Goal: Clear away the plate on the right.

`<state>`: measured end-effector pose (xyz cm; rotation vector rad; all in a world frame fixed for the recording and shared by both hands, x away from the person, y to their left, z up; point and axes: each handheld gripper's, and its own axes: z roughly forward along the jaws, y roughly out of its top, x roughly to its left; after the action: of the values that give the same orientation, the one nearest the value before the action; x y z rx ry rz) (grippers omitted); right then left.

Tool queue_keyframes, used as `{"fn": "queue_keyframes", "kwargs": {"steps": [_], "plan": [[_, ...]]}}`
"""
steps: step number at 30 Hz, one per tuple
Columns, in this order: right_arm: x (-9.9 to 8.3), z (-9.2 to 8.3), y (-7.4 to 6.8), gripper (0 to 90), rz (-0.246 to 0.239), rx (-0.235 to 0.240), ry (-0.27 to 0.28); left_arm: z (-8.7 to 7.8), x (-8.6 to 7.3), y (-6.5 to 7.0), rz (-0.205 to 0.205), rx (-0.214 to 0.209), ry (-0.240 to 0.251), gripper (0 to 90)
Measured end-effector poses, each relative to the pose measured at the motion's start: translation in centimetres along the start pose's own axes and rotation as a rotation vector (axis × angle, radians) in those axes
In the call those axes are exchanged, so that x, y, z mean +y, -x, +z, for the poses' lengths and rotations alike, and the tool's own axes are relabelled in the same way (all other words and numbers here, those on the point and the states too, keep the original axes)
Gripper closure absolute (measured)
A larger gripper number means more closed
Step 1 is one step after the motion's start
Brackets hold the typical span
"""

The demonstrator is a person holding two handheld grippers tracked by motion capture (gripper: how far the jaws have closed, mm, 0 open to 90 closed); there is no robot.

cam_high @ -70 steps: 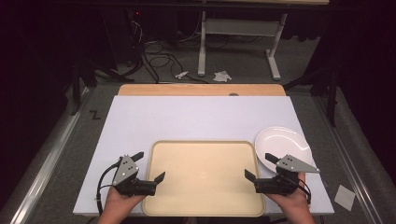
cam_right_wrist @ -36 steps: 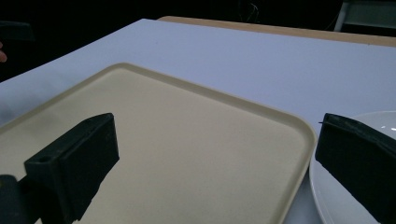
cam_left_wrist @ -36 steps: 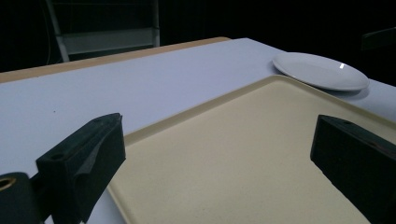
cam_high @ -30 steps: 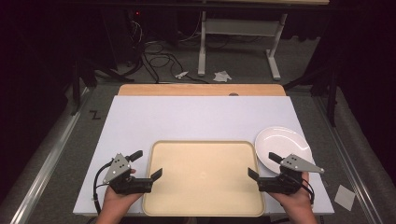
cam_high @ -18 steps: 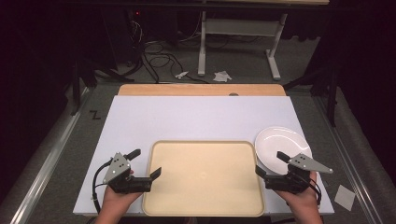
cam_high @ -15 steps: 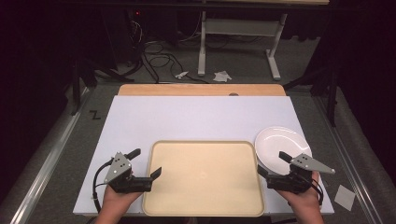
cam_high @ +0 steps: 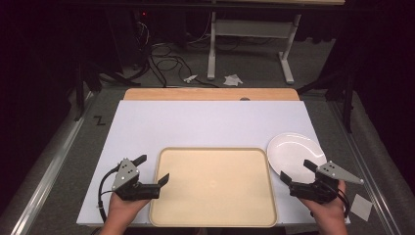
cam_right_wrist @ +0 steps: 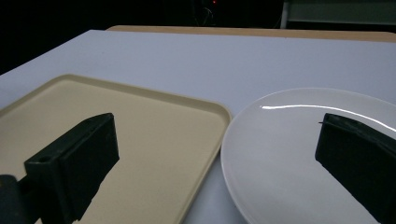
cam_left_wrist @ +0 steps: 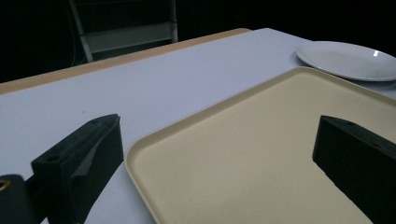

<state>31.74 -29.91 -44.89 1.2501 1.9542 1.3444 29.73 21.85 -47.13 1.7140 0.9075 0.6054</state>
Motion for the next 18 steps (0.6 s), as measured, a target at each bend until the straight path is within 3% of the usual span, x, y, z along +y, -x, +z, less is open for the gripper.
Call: {"fn": "queue_keyframes", "kwargs": {"steps": [18], "plan": [[-0.5,-0.7,2.6,0.3,0.053,-0.075,-0.026,0.1,-0.2,0.0,0.015,-0.023,0.003,1.5]]}}
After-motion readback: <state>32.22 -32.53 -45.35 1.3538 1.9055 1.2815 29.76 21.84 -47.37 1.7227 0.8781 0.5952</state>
